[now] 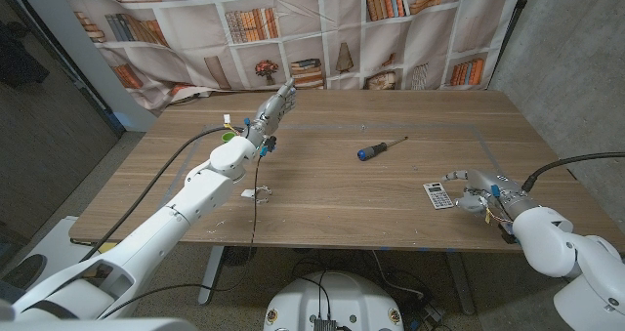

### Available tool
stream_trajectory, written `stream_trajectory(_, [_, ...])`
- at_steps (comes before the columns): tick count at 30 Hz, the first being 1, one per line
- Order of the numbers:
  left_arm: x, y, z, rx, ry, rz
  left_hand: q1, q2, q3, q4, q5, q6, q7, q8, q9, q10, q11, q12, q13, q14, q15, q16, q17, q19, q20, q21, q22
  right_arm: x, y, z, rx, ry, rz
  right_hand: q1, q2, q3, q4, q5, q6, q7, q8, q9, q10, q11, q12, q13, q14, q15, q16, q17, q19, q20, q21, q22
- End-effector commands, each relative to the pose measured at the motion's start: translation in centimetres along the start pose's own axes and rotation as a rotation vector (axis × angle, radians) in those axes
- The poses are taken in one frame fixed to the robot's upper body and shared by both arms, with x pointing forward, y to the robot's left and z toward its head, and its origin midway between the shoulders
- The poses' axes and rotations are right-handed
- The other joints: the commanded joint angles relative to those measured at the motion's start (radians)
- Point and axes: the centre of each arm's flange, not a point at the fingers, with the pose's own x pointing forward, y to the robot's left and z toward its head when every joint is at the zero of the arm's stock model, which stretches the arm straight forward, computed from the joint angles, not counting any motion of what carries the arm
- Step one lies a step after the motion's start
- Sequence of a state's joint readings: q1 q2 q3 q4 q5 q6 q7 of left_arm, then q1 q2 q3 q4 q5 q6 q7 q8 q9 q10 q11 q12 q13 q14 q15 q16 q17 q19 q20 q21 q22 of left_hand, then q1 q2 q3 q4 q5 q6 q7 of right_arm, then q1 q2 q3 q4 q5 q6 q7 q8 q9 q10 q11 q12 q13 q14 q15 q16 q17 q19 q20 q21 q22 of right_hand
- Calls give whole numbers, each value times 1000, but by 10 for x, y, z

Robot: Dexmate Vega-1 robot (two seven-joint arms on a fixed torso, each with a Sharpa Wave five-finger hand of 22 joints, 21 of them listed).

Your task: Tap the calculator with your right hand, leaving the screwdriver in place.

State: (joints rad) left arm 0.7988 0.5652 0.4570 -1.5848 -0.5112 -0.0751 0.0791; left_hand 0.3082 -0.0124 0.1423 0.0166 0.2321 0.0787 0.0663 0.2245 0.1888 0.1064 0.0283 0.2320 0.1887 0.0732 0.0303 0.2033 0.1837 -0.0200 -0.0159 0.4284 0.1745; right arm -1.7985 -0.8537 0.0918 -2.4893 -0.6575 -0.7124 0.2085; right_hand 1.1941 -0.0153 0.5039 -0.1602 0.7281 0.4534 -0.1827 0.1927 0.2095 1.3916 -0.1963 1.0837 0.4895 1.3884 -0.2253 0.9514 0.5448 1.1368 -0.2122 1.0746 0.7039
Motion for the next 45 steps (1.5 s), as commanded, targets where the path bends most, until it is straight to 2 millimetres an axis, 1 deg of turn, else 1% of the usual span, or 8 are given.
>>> stream_trajectory(1, [4, 4, -3, 1, 13, -4, 2, 4, -1, 0, -3, 12, -2, -1, 1, 13, -1, -1, 1, 4, -1, -2, 3, -1, 3, -2, 2, 9, 9, -2, -2, 45, 41, 1, -4, 10, -1, 7, -3, -5, -2, 1, 2, 1, 5, -2, 9, -2, 9, 2, -3, 0, 10, 2])
stream_trajectory(8, [6, 5, -6, -4, 19, -7, 3, 5, -2, 0, -4, 13, -3, -2, 1, 13, -2, -3, 1, 4, 0, -3, 3, -1, 4, -5, 2, 13, 15, -2, -1, 59, 75, 0, -5, 14, -1, 11, -10, -4, -3, 0, 5, 0, 16, 2, 7, -3, 9, -2, -3, 0, 14, 3])
stream_trajectory(18, [10, 3, -9, -6, 24, -17, 4, 7, -3, 1, -5, 11, -3, -5, 1, 12, -1, -5, 1, 3, -2, -4, 3, -2, 4, -9, 3, 19, 16, -2, -23, 81, 104, -6, -7, 15, 1, 14, -22, -4, -4, 0, -1, 0, 22, -2, 6, -2, 13, -4, -4, 0, 17, -4])
stream_trajectory(27, [10, 4, -5, 1, 21, -14, 4, 7, -4, 1, -5, 12, -3, -5, 1, 12, -1, -7, 2, 3, -2, -5, 3, -2, 4, -11, 3, 25, 18, -1, -31, 86, 129, -10, -8, 19, 1, 16, -19, -6, -1, 0, -2, 0, 26, -6, 6, -3, 16, -10, -6, -1, 20, -3])
stream_trajectory(33, [11, 3, -5, 3, 26, -16, 5, 8, -5, 1, -6, 14, -2, -6, 1, 13, -2, -7, 2, 3, -1, -6, 3, -1, 4, -12, 3, 27, 19, 1, -35, 83, 140, -12, -9, 28, 0, 20, -21, -6, -1, 0, -5, 0, 27, -15, 6, -3, 21, -13, -8, 1, 25, 4])
stream_trajectory(39, [11, 3, -6, 1, 27, -16, 6, 9, -6, 1, -6, 14, -2, -7, 1, 11, -3, -9, 2, 3, -2, -6, 3, -1, 4, -14, 3, 26, 19, -1, -38, 97, 153, -15, -10, 29, 1, 20, -21, -4, -1, -1, -4, 0, 32, -16, 5, -3, 24, -16, -7, 0, 24, -1])
stream_trajectory(42, [11, 2, -7, -1, 31, -16, 6, 9, -6, 2, -6, 13, -2, -8, 1, 13, -2, -9, 2, 3, -1, -6, 3, -1, 4, -15, 3, 23, 19, -2, -36, 101, 150, -16, -11, 29, 1, 20, 8, -7, 10, -1, -6, 0, 32, -20, 5, -3, 25, -18, -7, 0, 25, -3])
stream_trajectory(45, [11, 2, -8, -4, 32, -18, 6, 9, -6, 2, -7, 13, -2, -8, 1, 14, -1, -9, 2, 3, -2, -6, 3, -1, 4, -16, 3, 22, 18, -2, -33, 102, 147, -19, -11, 32, 2, 21, 45, -20, 20, -1, -6, 0, 32, -25, 6, -2, 26, -21, -10, 0, 26, -2])
